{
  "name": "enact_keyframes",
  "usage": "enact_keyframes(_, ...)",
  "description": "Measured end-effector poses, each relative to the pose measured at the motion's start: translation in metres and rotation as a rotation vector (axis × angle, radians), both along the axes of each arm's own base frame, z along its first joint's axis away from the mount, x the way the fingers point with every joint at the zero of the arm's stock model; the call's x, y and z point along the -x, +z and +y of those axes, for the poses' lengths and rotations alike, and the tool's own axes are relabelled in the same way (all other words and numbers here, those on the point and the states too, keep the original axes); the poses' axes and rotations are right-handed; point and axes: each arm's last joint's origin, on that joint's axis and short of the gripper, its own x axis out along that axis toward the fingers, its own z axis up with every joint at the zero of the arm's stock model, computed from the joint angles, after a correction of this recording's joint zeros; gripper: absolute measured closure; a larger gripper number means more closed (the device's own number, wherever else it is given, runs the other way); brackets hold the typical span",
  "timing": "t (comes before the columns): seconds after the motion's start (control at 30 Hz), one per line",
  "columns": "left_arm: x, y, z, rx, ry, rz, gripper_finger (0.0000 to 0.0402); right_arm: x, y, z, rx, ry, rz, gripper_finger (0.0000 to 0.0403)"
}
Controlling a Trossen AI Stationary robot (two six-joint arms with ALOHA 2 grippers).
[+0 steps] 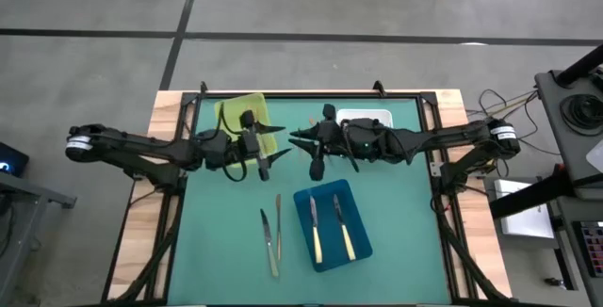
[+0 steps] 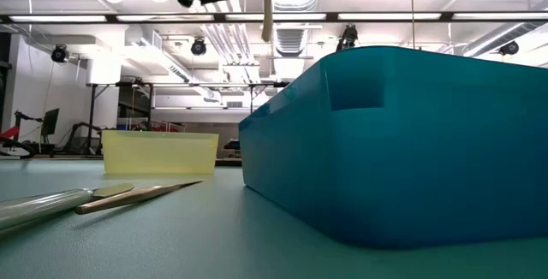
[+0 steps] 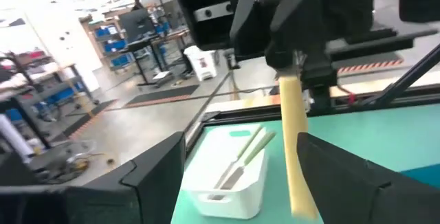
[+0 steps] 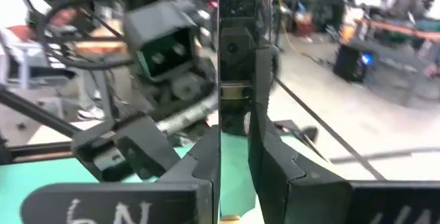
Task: Sort silverware by color (type)
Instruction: Put the yellow knife into the blue bin
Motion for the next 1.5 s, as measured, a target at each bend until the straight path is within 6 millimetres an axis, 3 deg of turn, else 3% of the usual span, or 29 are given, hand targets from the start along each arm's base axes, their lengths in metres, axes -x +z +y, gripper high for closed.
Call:
enact_keyframes(0.2,0.021,0.012,0.006,-0.128,0.179,0.063,0.0142,0.005,0.023,-0.003,-0.161,-0.110,0.133,0.0355)
enact_keyframes(0.37,0.039,0.024,0.010,-0.242,0.329,0.097,0.0142,0.014,0.021,-0.003,-0.426,-0.211,0.281,0.0355)
enact_keyframes(0.6,0.056,0.027,0.014,-0.279,0.482,0.161,0.0142,0.014,-0.013,0.011,-0.871,-0.266,0.483,0.0355)
enact_keyframes(1.07,0.060,0.019,0.014,-0.297,0.486,0.246,0.0142,-0.013,-0.076,0.071,-1.517,-0.339,0.855,0.0355)
enact_keyframes(1.33,0.064,0.015,0.016,-0.319,0.616,0.314,0.0142,-0.011,-0.092,0.108,-1.667,-0.439,0.966,0.0355)
enact_keyframes(1.5,0.065,0.015,0.017,-0.326,0.670,0.325,0.0142,-0.004,-0.100,0.114,-1.664,-0.553,0.958,0.0355)
